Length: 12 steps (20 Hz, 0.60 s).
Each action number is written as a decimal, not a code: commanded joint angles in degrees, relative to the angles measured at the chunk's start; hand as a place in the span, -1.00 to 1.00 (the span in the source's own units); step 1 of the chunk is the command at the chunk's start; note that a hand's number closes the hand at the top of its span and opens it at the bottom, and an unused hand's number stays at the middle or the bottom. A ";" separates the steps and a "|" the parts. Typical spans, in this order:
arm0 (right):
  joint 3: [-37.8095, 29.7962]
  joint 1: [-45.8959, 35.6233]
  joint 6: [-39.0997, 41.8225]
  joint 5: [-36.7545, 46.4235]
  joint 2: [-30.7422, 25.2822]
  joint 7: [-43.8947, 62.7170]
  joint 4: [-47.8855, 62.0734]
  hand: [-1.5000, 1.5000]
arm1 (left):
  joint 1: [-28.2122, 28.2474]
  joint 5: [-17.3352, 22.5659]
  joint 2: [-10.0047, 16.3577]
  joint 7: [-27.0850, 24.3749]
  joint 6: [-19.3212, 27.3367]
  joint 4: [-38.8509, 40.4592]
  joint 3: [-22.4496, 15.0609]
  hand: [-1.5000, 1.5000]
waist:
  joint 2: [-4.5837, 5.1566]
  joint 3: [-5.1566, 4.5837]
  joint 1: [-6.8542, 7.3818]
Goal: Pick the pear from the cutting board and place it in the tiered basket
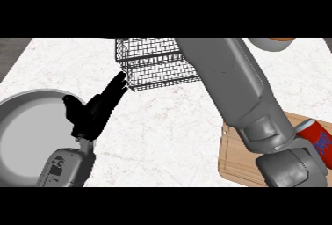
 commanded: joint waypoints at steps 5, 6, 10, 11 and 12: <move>0.17 -3.11 -5.32 -11.56 0.14 -16.22 9.52 -1.00 | 1.47 -0.02 0.27 -2.13 -1.40 4.17 0.51 0.00 | 0.50 -0.38 1.15; 0.67 -4.99 -7.42 -11.71 0.14 -16.41 11.10 -1.00 | -0.43 0.60 -0.44 0.49 -1.00 3.05 0.24 0.00 | 0.59 -0.39 1.86; 2.52 -9.62 -15.65 -12.27 0.15 -16.43 12.96 -1.00 | 0.33 0.78 1.13 0.79 -2.06 2.75 0.96 0.00 | 0.11 -0.43 1.49; 1.43 -8.03 -17.41 -12.09 0.15 -18.58 14.07 -1.00 | 0.03 -0.46 -0.31 -0.44 0.27 3.54 1.09 0.00 | 0.18 -0.40 0.40; 0.45 -9.59 -19.22 -11.30 0.15 -18.37 14.28 -1.00 | -0.06 0.42 1.09 -0.10 -1.21 3.52 1.89 0.00 | 0.13 -0.40 -0.03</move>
